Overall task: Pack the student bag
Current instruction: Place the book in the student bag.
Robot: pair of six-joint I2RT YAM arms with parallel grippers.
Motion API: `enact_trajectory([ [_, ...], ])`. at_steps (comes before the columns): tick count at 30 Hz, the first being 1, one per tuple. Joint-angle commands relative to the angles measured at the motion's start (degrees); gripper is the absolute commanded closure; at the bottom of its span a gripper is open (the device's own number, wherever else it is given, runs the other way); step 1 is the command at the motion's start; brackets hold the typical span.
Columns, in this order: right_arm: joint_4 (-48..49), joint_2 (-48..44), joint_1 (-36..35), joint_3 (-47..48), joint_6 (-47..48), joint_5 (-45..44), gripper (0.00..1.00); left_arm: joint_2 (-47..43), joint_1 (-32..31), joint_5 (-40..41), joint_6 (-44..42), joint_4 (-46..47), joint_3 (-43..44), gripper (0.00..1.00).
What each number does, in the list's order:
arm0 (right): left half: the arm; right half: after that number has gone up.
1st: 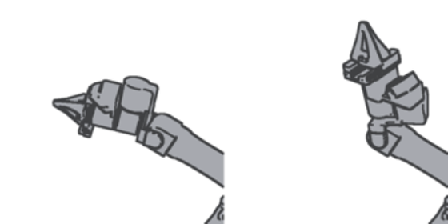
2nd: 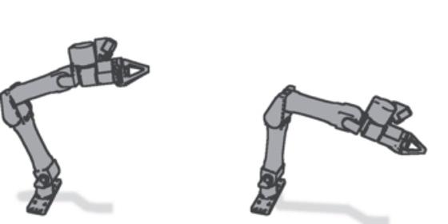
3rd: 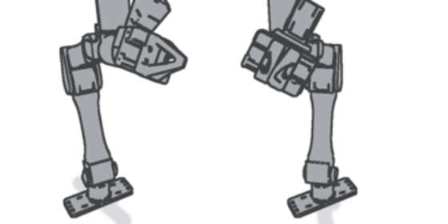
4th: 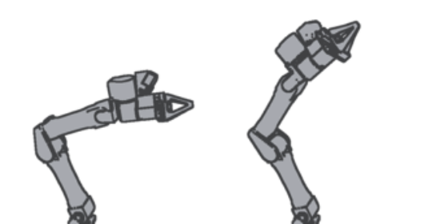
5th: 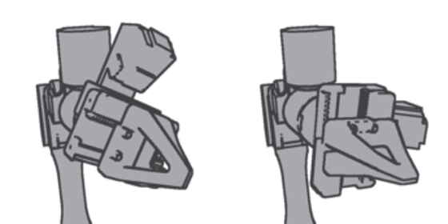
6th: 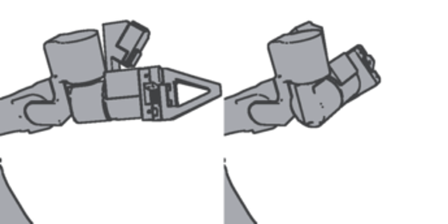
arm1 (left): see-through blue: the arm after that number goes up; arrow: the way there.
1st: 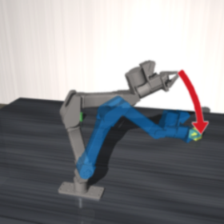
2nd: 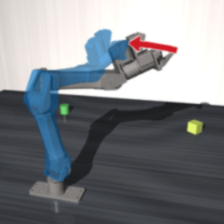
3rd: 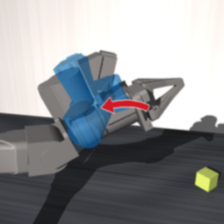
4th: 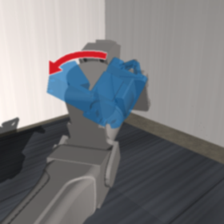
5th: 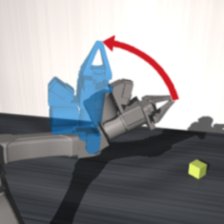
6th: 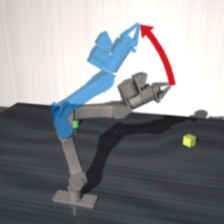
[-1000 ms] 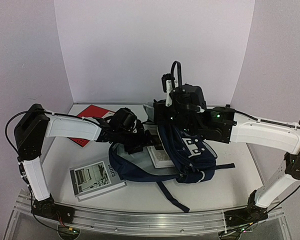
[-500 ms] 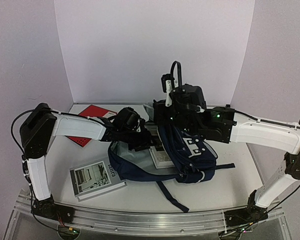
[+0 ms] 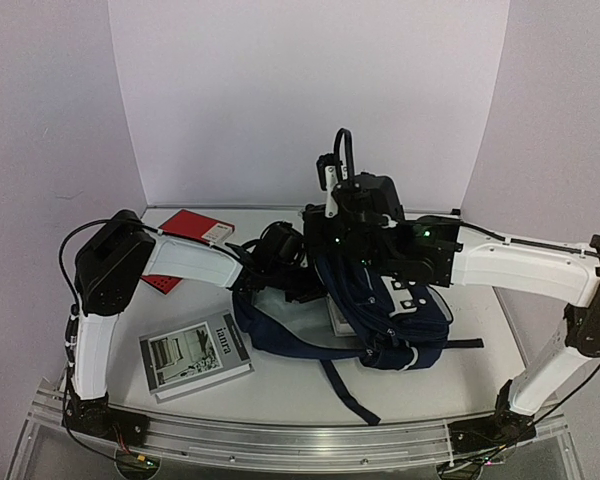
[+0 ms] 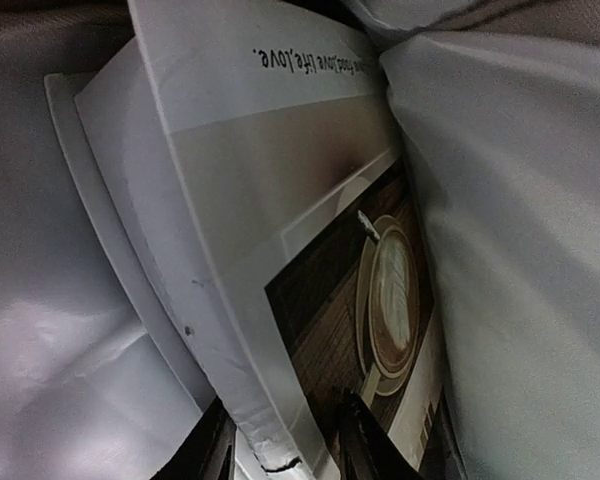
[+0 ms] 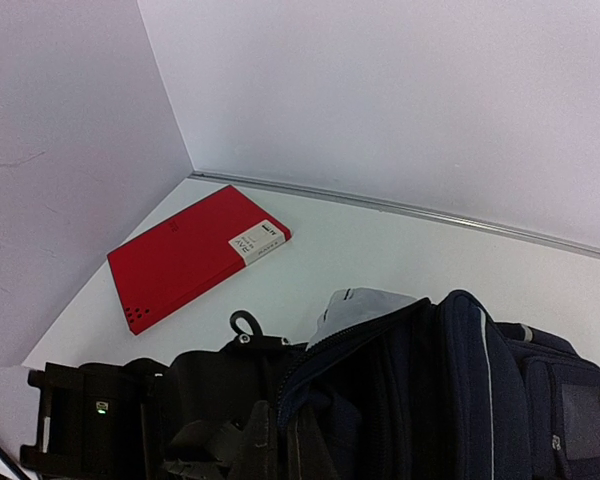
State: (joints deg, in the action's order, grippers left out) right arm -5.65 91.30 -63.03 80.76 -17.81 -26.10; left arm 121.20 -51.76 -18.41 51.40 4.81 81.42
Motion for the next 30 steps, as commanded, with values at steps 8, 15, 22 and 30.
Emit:
enact_trajectory([
  [8, 15.4, -5.1, -0.8, 2.9, 3.7, -3.5, 1.0, 1.4, -2.7, -11.0, -3.8, 19.6, 1.5, 0.63],
  [15, 15.4, -7.3, -0.8, 0.5, 5.1, -5.2, 1.0, 2.0, -2.5, -14.1, -5.4, 20.0, 2.0, 0.57],
  [22, 14.1, -9.7, -0.8, -2.3, 4.8, -9.8, 1.0, -11.4, 1.5, -6.8, -11.1, 8.8, -9.2, 0.26],
  [30, 12.9, -12.3, -0.8, -5.1, 4.6, -13.7, 1.0, -29.0, 4.2, 1.3, -21.2, -12.1, -16.3, 0.12],
])
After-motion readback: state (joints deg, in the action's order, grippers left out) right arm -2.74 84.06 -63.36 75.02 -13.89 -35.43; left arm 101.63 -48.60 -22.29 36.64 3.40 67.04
